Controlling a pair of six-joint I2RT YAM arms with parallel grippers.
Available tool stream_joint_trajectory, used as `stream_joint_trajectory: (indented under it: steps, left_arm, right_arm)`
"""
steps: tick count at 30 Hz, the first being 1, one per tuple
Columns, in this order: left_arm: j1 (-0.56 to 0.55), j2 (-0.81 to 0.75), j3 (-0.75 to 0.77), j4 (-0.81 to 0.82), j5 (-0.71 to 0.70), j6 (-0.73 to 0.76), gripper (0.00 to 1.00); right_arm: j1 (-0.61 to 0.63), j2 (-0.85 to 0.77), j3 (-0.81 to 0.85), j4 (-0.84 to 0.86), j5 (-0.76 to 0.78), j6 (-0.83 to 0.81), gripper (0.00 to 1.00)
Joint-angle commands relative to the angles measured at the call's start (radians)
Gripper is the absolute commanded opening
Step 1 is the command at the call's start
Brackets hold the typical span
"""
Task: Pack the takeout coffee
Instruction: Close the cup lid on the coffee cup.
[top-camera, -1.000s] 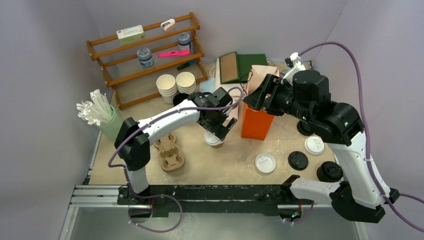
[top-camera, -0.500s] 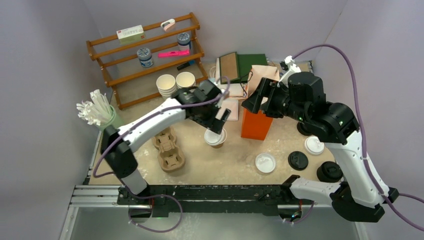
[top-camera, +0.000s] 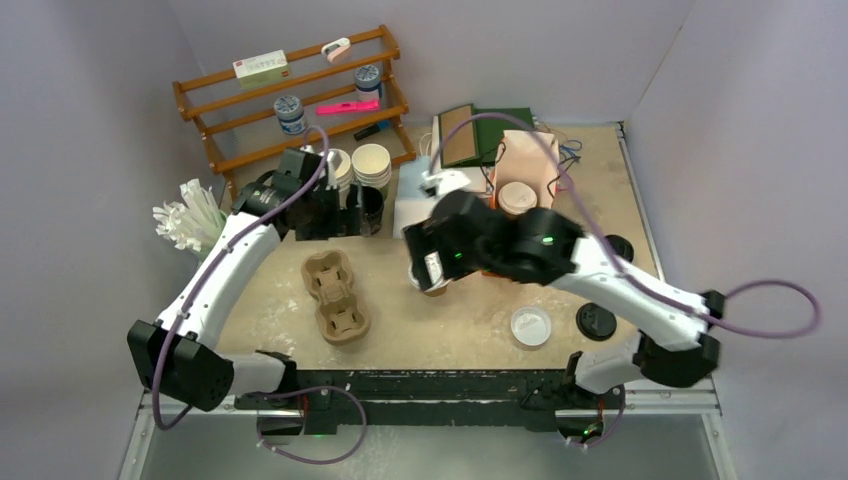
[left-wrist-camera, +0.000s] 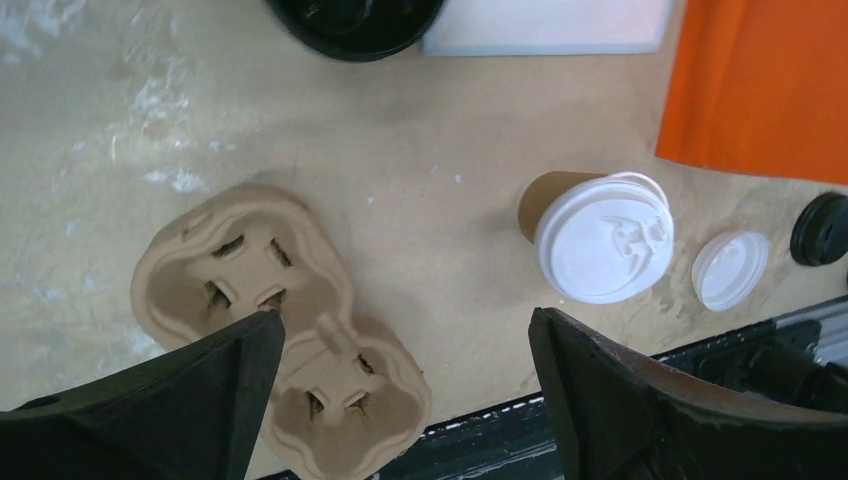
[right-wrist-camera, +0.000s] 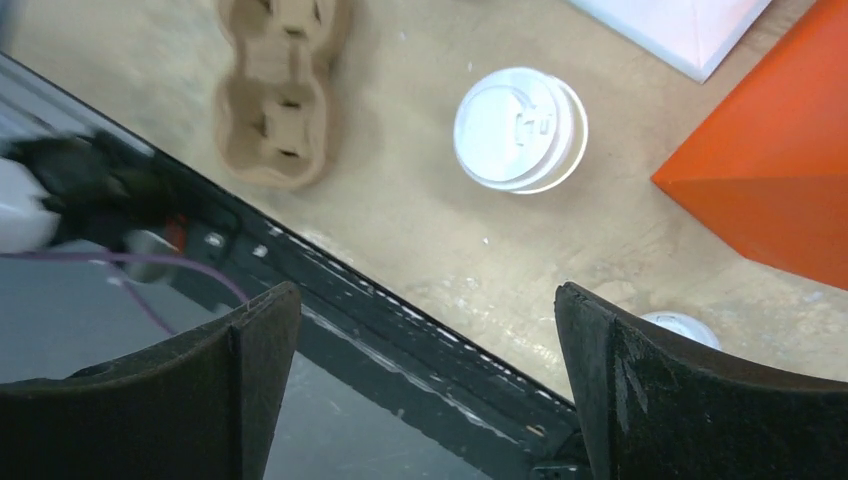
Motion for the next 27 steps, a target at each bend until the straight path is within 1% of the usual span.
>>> stream_joint_trajectory:
  steps: [1, 3, 5, 8, 11, 14, 17, 21, 27]
  left_arm:
    - [0.136, -0.101, -0.085, 0.045, 0.09, -0.087, 1.0]
    - [0.201, -0.136, -0.119, 0.048, 0.104, -0.101, 1.0]
    - [0.227, -0.161, -0.144, 0.054, 0.098, -0.117, 1.0]
    - [0.232, -0.192, -0.211, 0.098, 0.127, -0.151, 1.0]
    - [0.238, -0.208, -0.258, 0.135, 0.168, -0.189, 1.0]
    - [0.24, -0.217, -0.267, 0.149, 0.17, -0.195, 1.0]
    - [0.24, -0.212, -0.279, 0.168, 0.19, -0.192, 1.0]
    - [0.24, -0.204, -0.32, 0.224, 0.268, -0.219, 1.0]
    - [0.24, -0.204, -0.33, 0.256, 0.274, -0.238, 0.99]
  right_arm:
    - [0.118, 0.141, 0.04, -0.108, 0.23, -0.026, 0.99]
    - [0.126, 0.168, 0.018, -0.096, 0.234, -0.058, 0.99]
    - [0.127, 0.195, 0.0, -0.086, 0.228, -0.092, 0.99]
    - [0.127, 0.249, -0.014, -0.074, 0.206, -0.134, 0.99]
    - [0.127, 0.309, -0.015, -0.102, 0.129, -0.13, 0.99]
    - [0.122, 0.363, -0.002, -0.103, 0.113, -0.134, 0.99]
    - [0.091, 0.426, 0.013, -0.106, 0.06, -0.144, 0.99]
    - [0.07, 0.505, 0.057, -0.141, 0.089, -0.141, 0.99]
    - [0.061, 0.584, 0.122, -0.191, 0.182, -0.138, 0.99]
